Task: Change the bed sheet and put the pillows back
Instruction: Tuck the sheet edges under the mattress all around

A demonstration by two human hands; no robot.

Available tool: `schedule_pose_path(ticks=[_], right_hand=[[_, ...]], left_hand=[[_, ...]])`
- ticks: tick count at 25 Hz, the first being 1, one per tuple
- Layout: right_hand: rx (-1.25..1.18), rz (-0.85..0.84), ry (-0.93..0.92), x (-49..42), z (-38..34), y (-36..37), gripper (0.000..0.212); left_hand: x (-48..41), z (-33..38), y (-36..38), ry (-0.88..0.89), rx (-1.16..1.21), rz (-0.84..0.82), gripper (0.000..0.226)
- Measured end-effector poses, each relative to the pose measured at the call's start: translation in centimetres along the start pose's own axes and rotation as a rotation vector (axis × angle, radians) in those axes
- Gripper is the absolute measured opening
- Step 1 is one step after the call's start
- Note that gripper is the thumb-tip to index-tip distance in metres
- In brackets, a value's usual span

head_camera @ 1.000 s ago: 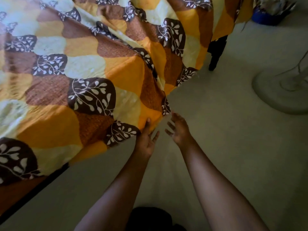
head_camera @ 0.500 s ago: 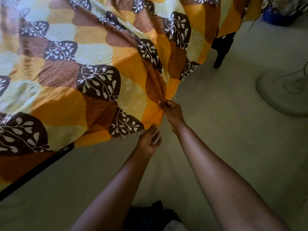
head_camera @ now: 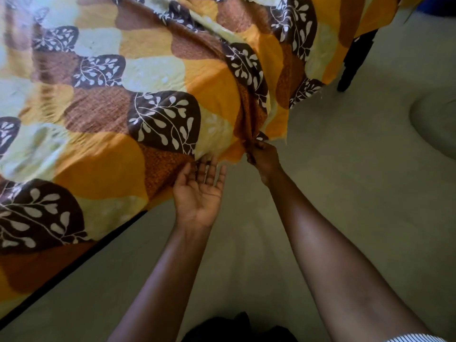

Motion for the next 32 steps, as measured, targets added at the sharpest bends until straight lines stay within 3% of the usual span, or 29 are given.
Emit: schedule_pose_path(ticks=[4, 10, 14, 16, 19, 21, 25, 29, 32], right_hand=[[-0.587, -0.234, 0.119, 0.2, 1.0, 2.0, 0.022], [-0.950, -0.387, 0.088, 1.8, -0.2, 5.3, 0.042], [-1.036, -0.438, 0.055, 2.2, -2.1, 8.2, 0.027], [-1.023, -0.423, 0.086, 2.1, -2.8, 9.5, 0.033], [-0.859, -0.288, 0.100, 2.2, -2.9, 8.7, 0.048], [-0.836, -0.161, 0.079, 2.5, -1.7, 6.5, 0.035], [-0.886, -0.027, 0.182, 4.2, 4.1, 5.2, 0.026], [-0.866, -0.107, 0.337, 5.2, 6.7, 9.7, 0.016], [-1.027, -0.206, 0.319, 5.2, 5.3, 11.7, 0.027]], left_hand=[[-0.4, 0.3, -0.1, 0.033, 0.121, -0.162, 0.057], [-0.5, 0.8, 0.6, 0.023, 0.191, -0.329, 0.076], [-0.2, 0.9, 0.7, 0.012, 0.168, -0.317, 0.063], [-0.4, 0.8, 0.5, 0.012, 0.120, -0.257, 0.055], [-0.4, 0.4, -0.9, 0.005, -0.141, -0.053, 0.041], [0.9, 0.4, -2.1, -0.019, -0.284, 0.060, 0.034], [3.9, 1.1, -3.1, -0.036, -0.282, 0.092, 0.033], [4.6, 2.7, -3.4, 0.013, -0.204, 0.092, 0.041], [4.3, 3.3, -3.4, 0.038, -0.162, 0.050, 0.051]])
Point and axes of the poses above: each hand's wrist, its own x-axis away from the middle knuckle, its own y-axis out of the palm, z = x × y, the point moved 9 cm from there along -x, towards the middle knuckle, and after that the axes turned 5 degrees about -z, right-handed, at the moved point
